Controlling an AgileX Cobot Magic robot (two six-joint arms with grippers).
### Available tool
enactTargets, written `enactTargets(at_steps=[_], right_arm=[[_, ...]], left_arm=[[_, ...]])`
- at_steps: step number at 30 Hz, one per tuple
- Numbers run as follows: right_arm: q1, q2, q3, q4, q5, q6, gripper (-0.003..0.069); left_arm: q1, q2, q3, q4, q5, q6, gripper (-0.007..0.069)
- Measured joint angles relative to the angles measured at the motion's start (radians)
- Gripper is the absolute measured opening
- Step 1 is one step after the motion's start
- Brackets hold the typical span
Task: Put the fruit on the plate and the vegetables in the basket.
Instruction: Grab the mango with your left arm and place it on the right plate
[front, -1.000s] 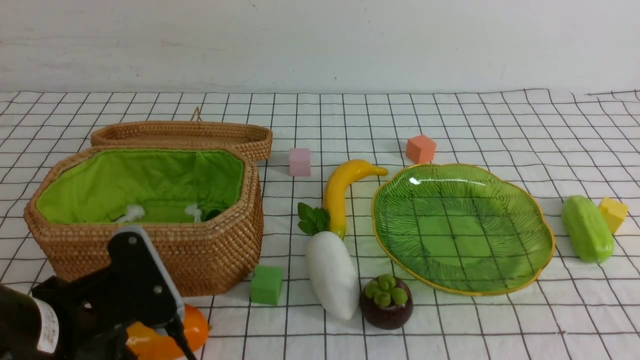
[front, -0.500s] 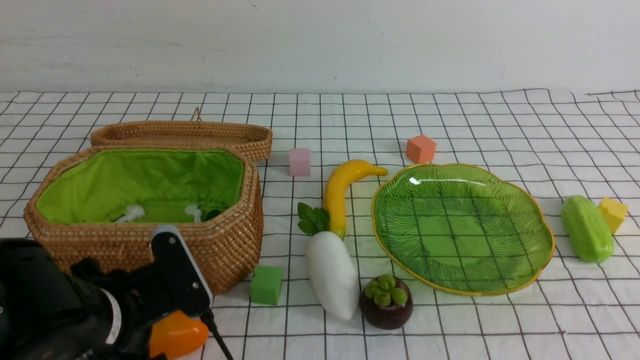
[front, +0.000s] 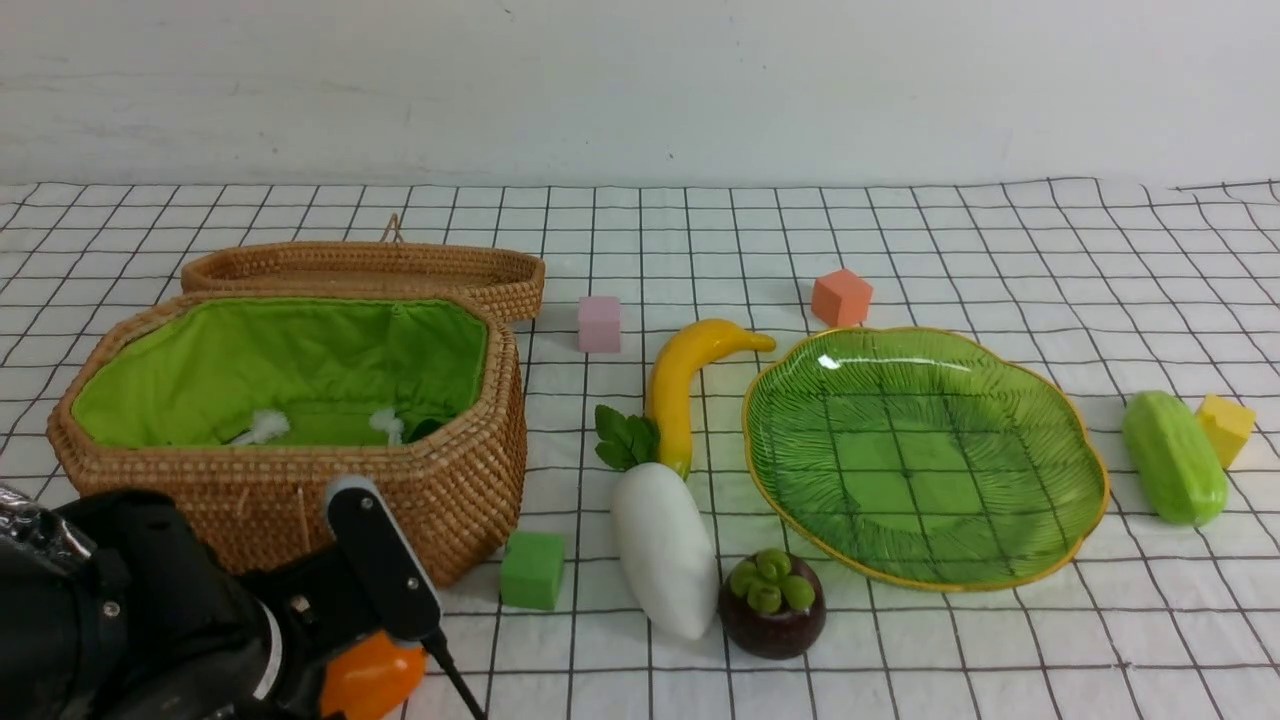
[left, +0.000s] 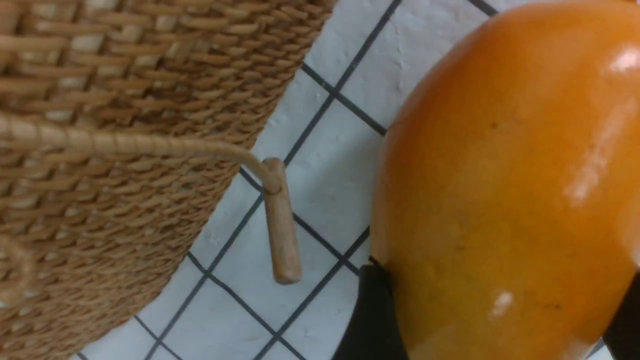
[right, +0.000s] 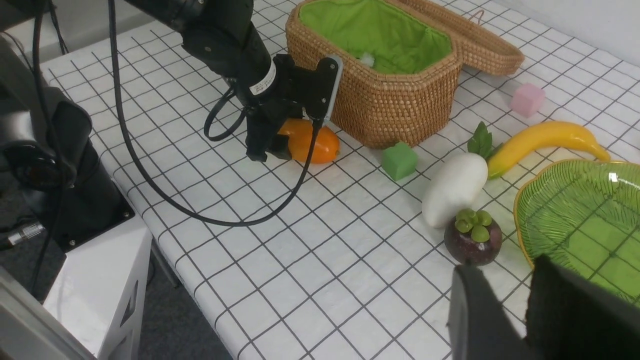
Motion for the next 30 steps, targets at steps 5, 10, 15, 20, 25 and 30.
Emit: enactTargets(at_steps=[5,10,15,20,25,30], right_arm=[[0.000,0.000,0.000,0.000,-0.001,0.000,0.0193],[0.000,0.000,0.000,0.001,-0.001,0.000,0.0193],[0.000,0.000,0.000,0.013,-0.001,0.000,0.0193],[0.000,0.000,0.000,0.021,-0.002,-0.001,0.0193],[0.000,0.000,0.000,0.021,-0.003,-0.001,0.0193],[0.000,0.000,0.000,-0.068,-0.015,0.097,0.0197]], left_arm=[[0.000,-0.002,0.000,-0.054,-0.007,0.000,0.0527],[0.000,0.000,0.000,-0.114,-0.018,-0.004,0.0572],[0.000,0.025,0.002,-0.138,-0.018,-0.004,0.0578],[0.000,0.078,-0.005,-0.157,-0.015,-0.011,0.0495],[0.000,0.050,-0.039,-0.210,0.082,-0.020,0.0496],[-0.089,-0.108,-0.180,-0.335,0.199,0.015,0.0496]])
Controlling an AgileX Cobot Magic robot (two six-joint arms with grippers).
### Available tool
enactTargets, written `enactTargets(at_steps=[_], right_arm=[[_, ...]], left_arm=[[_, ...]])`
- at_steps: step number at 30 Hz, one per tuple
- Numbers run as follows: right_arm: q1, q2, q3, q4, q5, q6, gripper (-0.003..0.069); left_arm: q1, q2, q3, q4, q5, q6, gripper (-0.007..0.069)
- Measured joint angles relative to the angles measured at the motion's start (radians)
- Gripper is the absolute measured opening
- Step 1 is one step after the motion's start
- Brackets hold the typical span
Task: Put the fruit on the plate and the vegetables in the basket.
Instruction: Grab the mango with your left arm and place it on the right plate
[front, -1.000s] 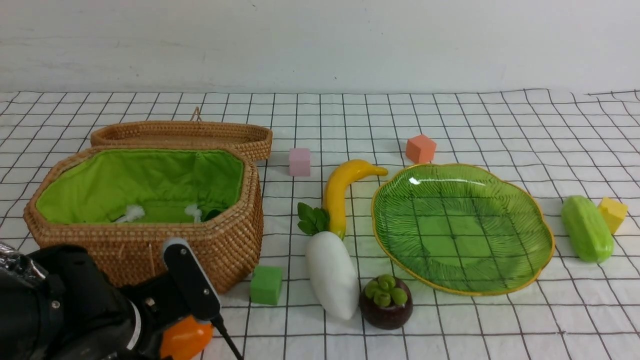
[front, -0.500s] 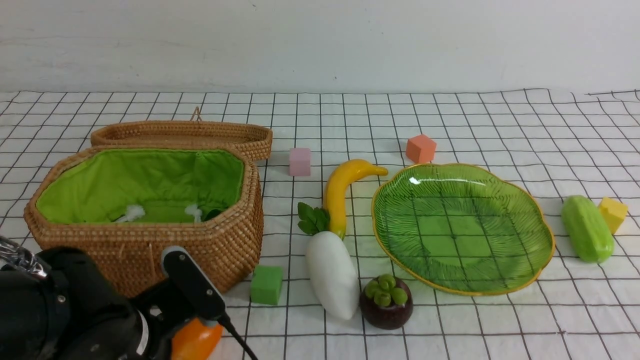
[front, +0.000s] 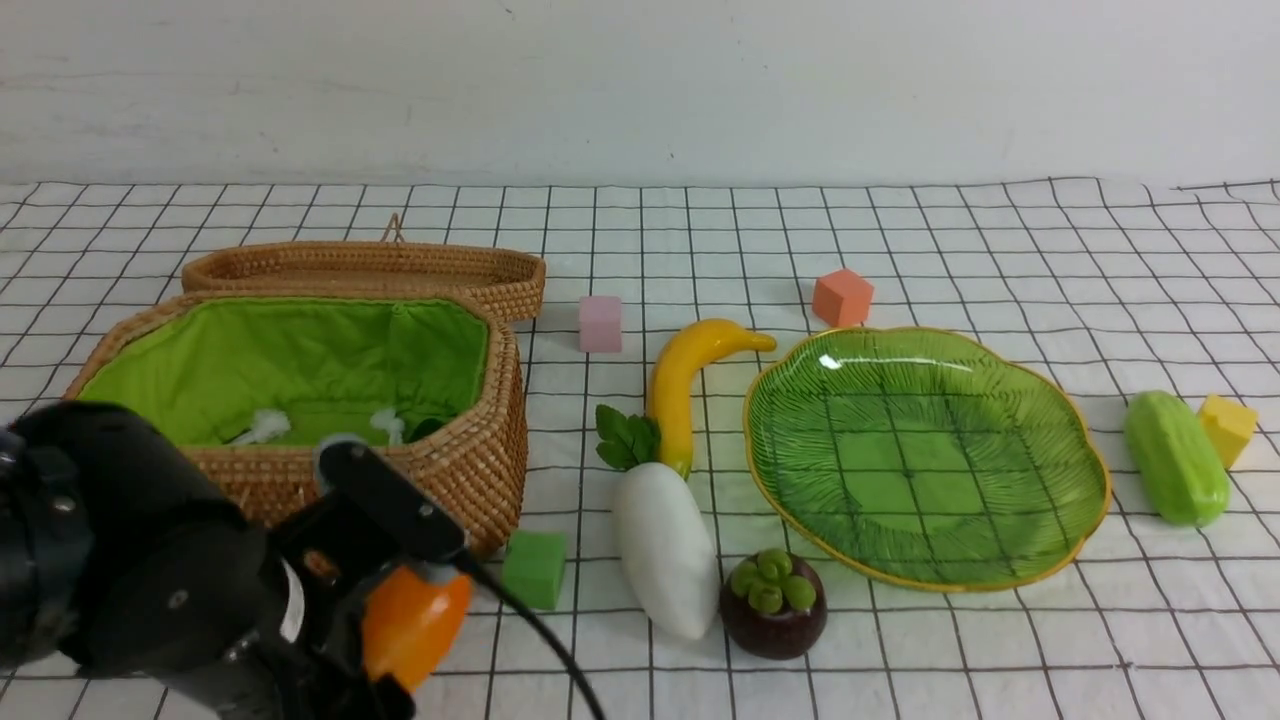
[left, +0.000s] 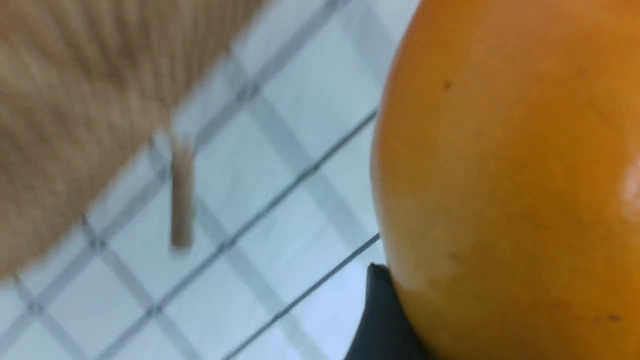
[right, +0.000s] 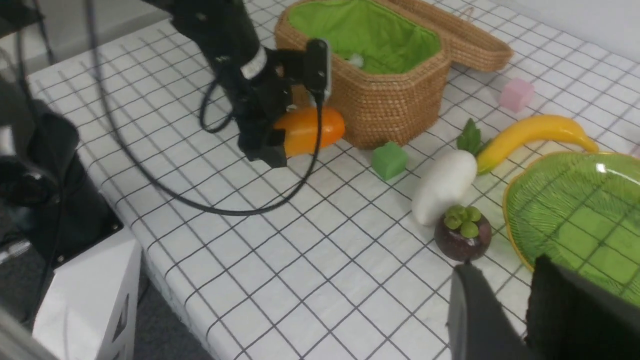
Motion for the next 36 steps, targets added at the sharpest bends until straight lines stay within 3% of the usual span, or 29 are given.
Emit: enactTargets(at_steps=[6,11,23,30,36], right_arm=[[0.000,0.000,0.000,-0.207,-0.074,0.249,0.0197],[0.000,0.000,0.000,-0.309,-0.090,0.351,0.0200],[0.000,0.000,0.000,-0.311,0.003,0.364,0.0206],[0.000,0.000,0.000,-0.310,0.012,0.364,0.0206],[0.000,0.000,0.000,-0.310,0.012,0.349,0.0206]], left_arm=[[-0.179,0.034,-0.263,-0.105,-0.064,0.015,0.0496],[-0.202,0.275,-0.520,-0.153,-0.116,0.012,0.0496],[-0.203,0.879,-1.117,-0.162,-0.120,0.127,0.0503],[-0.203,0.972,-1.201,-0.153,-0.137,0.099,0.0659],[-0.208,0.917,-1.205,-0.153,0.031,0.060,0.0630]])
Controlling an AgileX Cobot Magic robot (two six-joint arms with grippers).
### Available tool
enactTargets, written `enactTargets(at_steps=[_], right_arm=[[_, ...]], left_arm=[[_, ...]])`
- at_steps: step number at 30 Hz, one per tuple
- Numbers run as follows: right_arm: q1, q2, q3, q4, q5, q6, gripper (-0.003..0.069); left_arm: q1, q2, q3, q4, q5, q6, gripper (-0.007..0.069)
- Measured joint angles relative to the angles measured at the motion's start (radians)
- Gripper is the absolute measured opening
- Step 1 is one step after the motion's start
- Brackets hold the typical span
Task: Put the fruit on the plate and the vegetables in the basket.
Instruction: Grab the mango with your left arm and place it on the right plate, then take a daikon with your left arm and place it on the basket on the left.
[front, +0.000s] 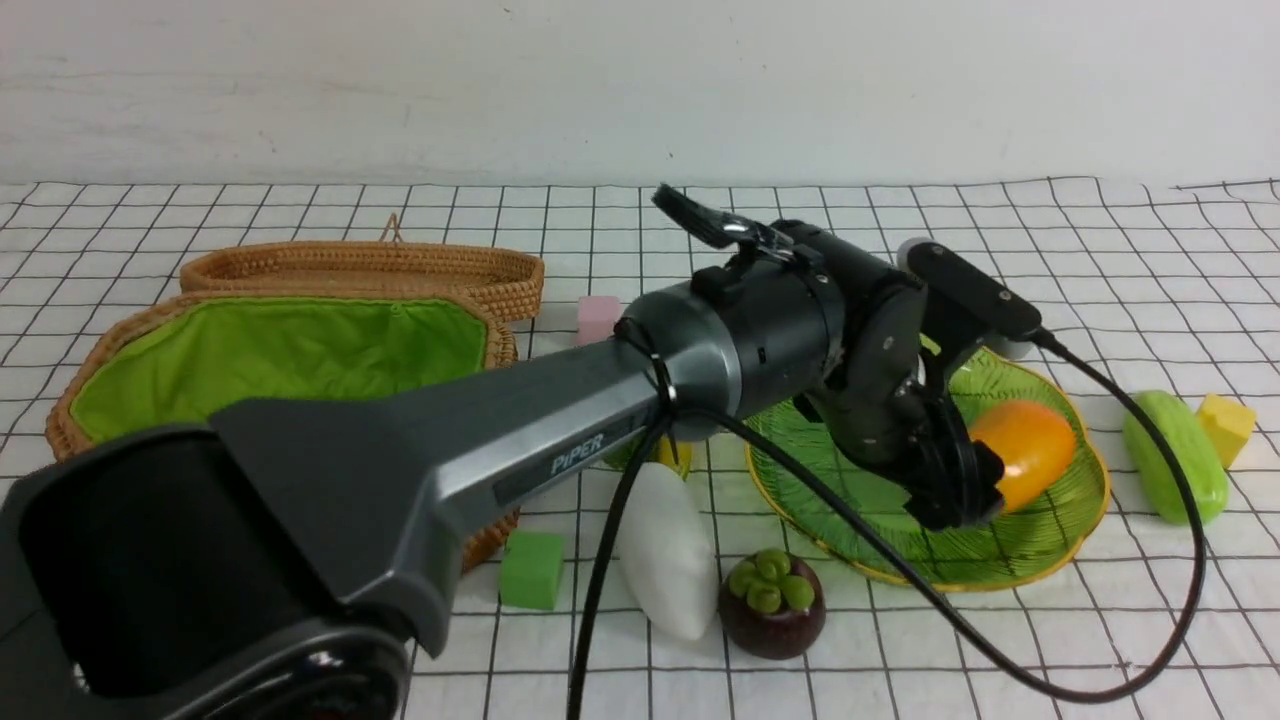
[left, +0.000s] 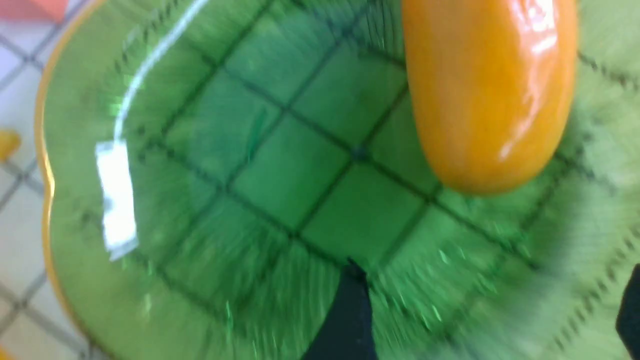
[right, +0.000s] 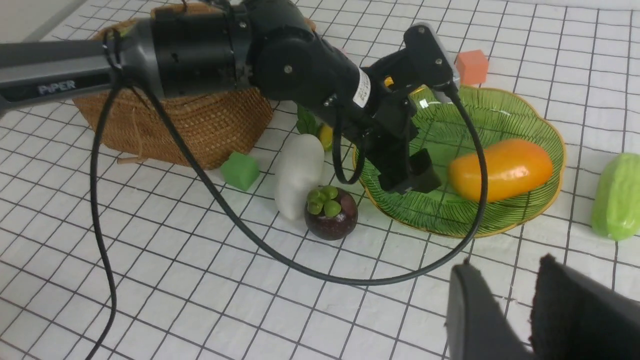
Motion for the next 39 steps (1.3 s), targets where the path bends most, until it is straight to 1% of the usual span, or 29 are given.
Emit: enactTargets(at_steps=[1,3,5,6,7,8,9,10,11,15,16,17,19,20,21,22,23,24,25,26,28,30,31,32,34,35,38,39], right_arm=[[0.000,0.000,0.000,0.000,0.000,-0.001,0.0206],[0.000,0.000,0.000,-0.001,0.000,-0.001,0.0206],[0.000,0.000,0.000,0.000,0.000,-0.001,0.0210],[0.000,0.000,0.000,0.000,0.000,-0.002,0.0211],[0.000,0.000,0.000,0.000,0.000,-0.002,0.0211],[0.000,0.000,0.000,-0.002,0.000,-0.002,0.0212],[0.000,0.000,0.000,-0.002,0.000,-0.002,0.0211],[0.000,0.000,0.000,-0.002,0.000,-0.003,0.0211],[0.000,0.000,0.000,0.000,0.000,-0.004,0.0211],[0.000,0.000,0.000,0.005,0.009,-0.004,0.0212],[0.000,0.000,0.000,0.005,0.012,-0.004,0.0213],[0.000,0.000,0.000,0.006,0.026,-0.005,0.0213],[0.000,0.000,0.000,0.006,0.031,-0.010,0.0214],[0.000,0.000,0.000,0.006,0.035,-0.020,0.0214],[0.000,0.000,0.000,0.006,0.036,-0.024,0.0214],[0.000,0.000,0.000,0.006,0.036,-0.027,0.0214],[0.000,0.000,0.000,0.006,0.036,-0.027,0.0214],[0.000,0.000,0.000,0.007,0.036,-0.028,0.0214],[0.000,0.000,0.000,0.008,0.036,-0.028,0.0214],[0.000,0.000,0.000,0.012,0.036,-0.035,0.0214],[0.000,0.000,0.000,0.023,0.038,-0.054,0.0214],[0.000,0.000,0.000,0.039,0.041,-0.071,0.0214],[0.000,0.000,0.000,0.041,0.041,-0.073,0.0214],[0.000,0.000,0.000,0.047,0.041,-0.079,0.0214],[0.000,0.000,0.000,0.051,0.041,-0.080,0.0215],[0.000,0.000,0.000,0.052,0.041,-0.080,0.0215],[0.000,0.000,0.000,0.052,0.041,-0.080,0.0215],[0.000,0.000,0.000,0.052,0.041,-0.081,0.0215]], left_arm=[[0.000,-0.010,0.000,0.000,0.024,-0.006,0.0619],[-0.004,-0.090,-0.005,0.007,0.178,-0.108,0.0494],[-0.004,-0.145,-0.011,0.022,0.292,-0.173,0.0378],[-0.004,-0.195,-0.011,0.033,0.357,-0.217,0.0258],[-0.004,-0.221,-0.011,0.039,0.399,-0.235,0.0188],[-0.004,-0.249,-0.011,0.043,0.422,-0.253,0.0101],[-0.004,-0.278,-0.003,0.044,0.434,-0.270,0.0037],[-0.004,-0.283,-0.001,0.044,0.434,-0.274,0.0027],[-0.004,-0.327,0.032,0.046,0.441,-0.309,-0.0013],[-0.004,-0.428,0.201,0.047,0.444,-0.417,-0.0013],[-0.004,-0.428,0.201,0.047,0.444,-0.422,-0.0013],[-0.004,-0.457,0.290,0.047,0.448,-0.465,-0.0013],[-0.002,-0.465,0.341,0.051,0.448,-0.496,-0.0012],[0.002,-0.463,0.389,0.057,0.431,-0.528,0.0001],[0.007,-0.454,0.413,0.061,0.403,-0.550,0.0024],[0.017,-0.440,0.428,0.066,0.364,-0.575,0.0065],[0.019,-0.434,0.429,0.067,0.348,-0.579,0.0074],[0.036,-0.411,0.433,0.074,0.293,-0.605,0.0138],[0.041,-0.404,0.433,0.075,0.278,-0.613,0.0159],[0.060,-0.382,0.434,0.083,0.231,-0.637,0.0237],[0.090,-0.344,0.434,0.096,0.178,-0.672,0.0360],[0.116,-0.307,0.434,0.106,0.141,-0.711,0.0454],[0.120,-0.300,0.434,0.106,0.136,-0.718,0.0470],[0.134,-0.272,0.435,0.111,0.107,-0.741,0.0514],[0.144,-0.233,0.436,0.112,0.079,-0.751,0.0547],[0.146,-0.218,0.437,0.113,0.066,-0.753,0.0552],[0.146,-0.182,0.437,0.112,0.040,-0.759,0.0554],[0.146,-0.166,0.437,0.112,0.025,-0.759,0.0544]])
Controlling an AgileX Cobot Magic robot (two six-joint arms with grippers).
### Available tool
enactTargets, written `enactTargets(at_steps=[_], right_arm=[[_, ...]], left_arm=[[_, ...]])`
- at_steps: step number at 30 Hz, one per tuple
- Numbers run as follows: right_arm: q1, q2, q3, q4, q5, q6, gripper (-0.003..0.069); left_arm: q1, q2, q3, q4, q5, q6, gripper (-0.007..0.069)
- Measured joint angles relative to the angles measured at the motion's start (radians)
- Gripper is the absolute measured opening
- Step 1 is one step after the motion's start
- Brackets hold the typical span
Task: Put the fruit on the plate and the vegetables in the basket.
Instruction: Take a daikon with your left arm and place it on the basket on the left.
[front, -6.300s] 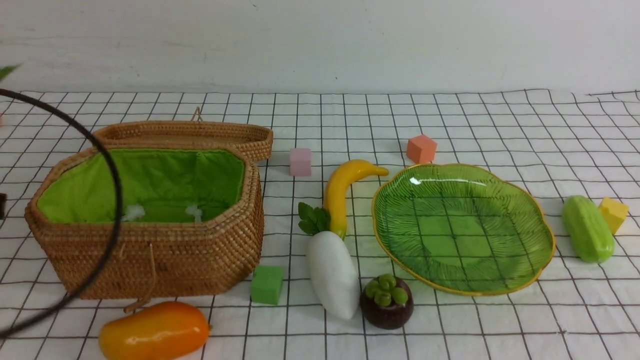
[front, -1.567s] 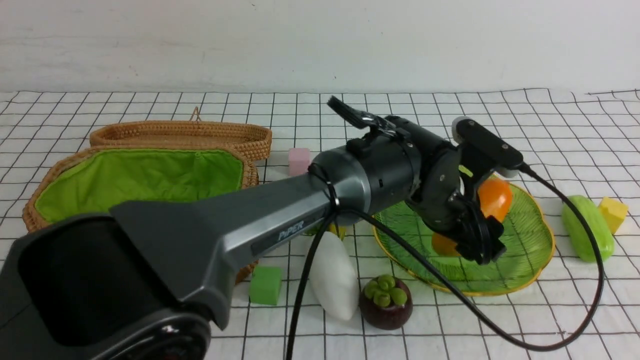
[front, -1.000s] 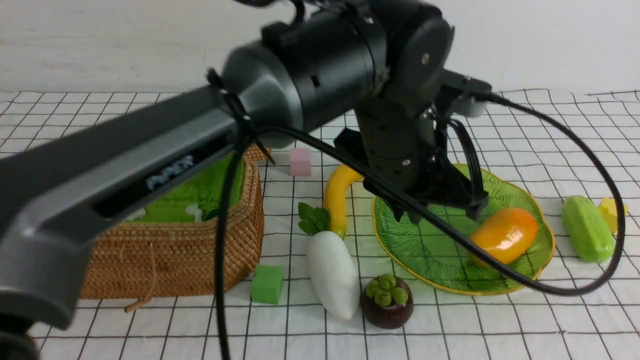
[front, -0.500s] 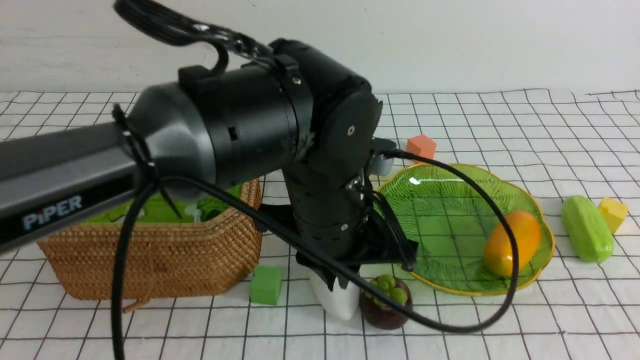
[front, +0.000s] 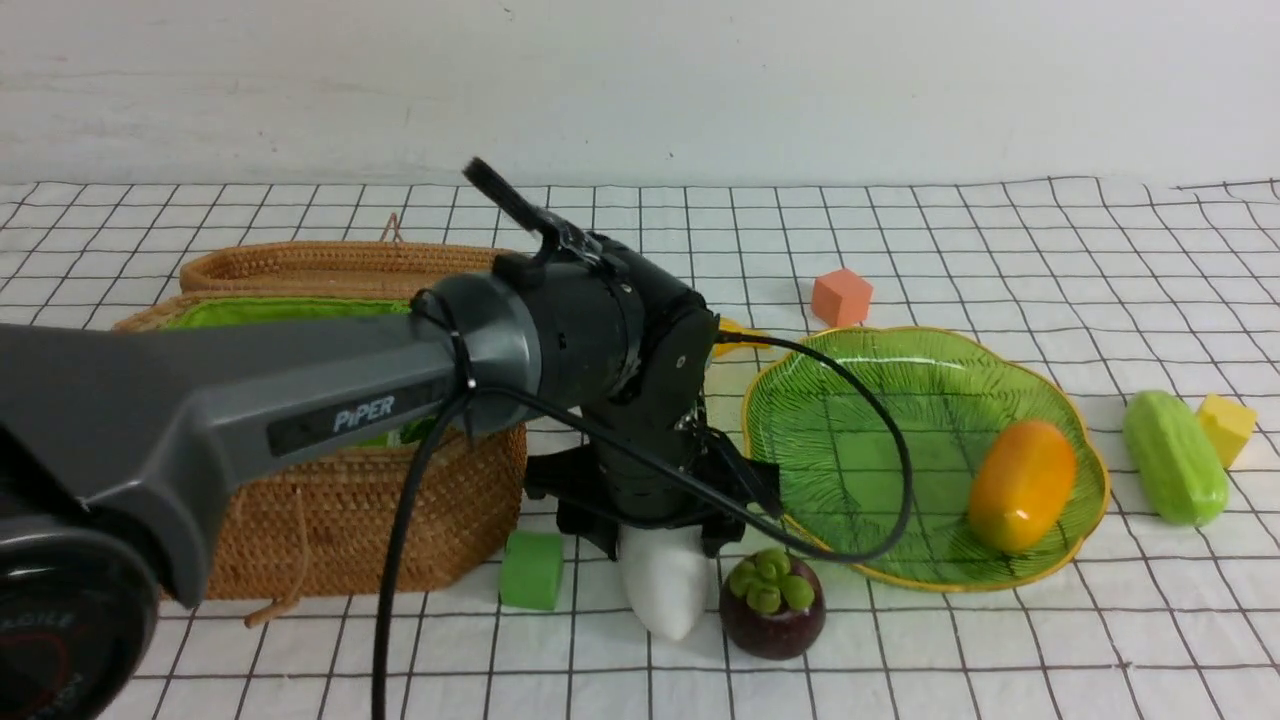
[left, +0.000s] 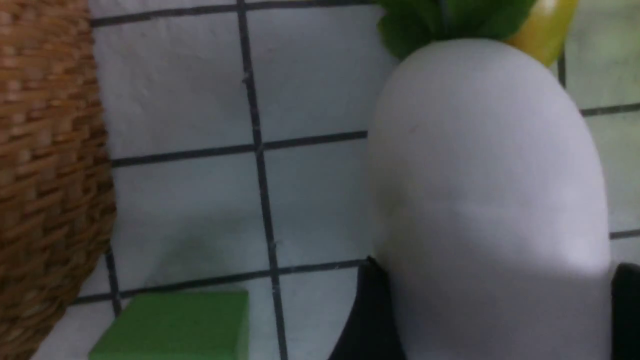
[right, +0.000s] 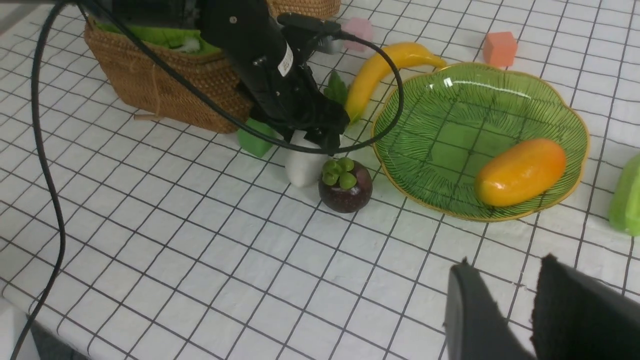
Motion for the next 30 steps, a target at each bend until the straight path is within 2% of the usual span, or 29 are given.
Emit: enactTargets(at_steps=[3,8,14,17,21,23,27,28,29,30], right_arm=[[0.000,0.000,0.000,0.005,0.000,-0.001,0.0215],[0.000,0.000,0.000,0.018,0.001,-0.002,0.0216],[0.000,0.000,0.000,0.018,0.001,-0.002,0.0219],[0.000,0.000,0.000,0.018,-0.001,-0.009,0.0221],[0.000,0.000,0.000,0.023,-0.025,-0.050,0.0222],[0.000,0.000,0.000,0.030,-0.063,-0.115,0.0225],[0.000,0.000,0.000,0.070,-0.089,-0.217,0.0225],[0.000,0.000,0.000,0.078,-0.089,-0.224,0.0225],[0.000,0.000,0.000,0.098,-0.089,-0.243,0.0225],[0.000,0.000,0.000,0.106,-0.089,-0.248,0.0225]], left_arm=[[-0.002,0.009,-0.002,0.012,-0.012,-0.005,0.0513],[-0.002,0.003,-0.004,0.031,0.008,-0.036,0.0513],[-0.005,-0.094,-0.028,0.026,0.165,-0.019,0.0513],[-0.038,-0.227,-0.040,0.036,0.220,0.114,0.0513],[-0.101,-0.377,-0.041,0.082,0.276,0.380,0.0513],[-0.111,-0.450,-0.041,0.116,0.345,0.622,0.0513],[-0.045,-0.513,-0.041,0.141,0.417,0.902,0.0513],[-0.033,-0.516,-0.041,0.141,0.420,0.926,0.0513],[0.028,-0.522,-0.041,0.144,0.424,1.016,0.0513],[0.059,-0.523,-0.041,0.145,0.425,1.049,0.0513]])
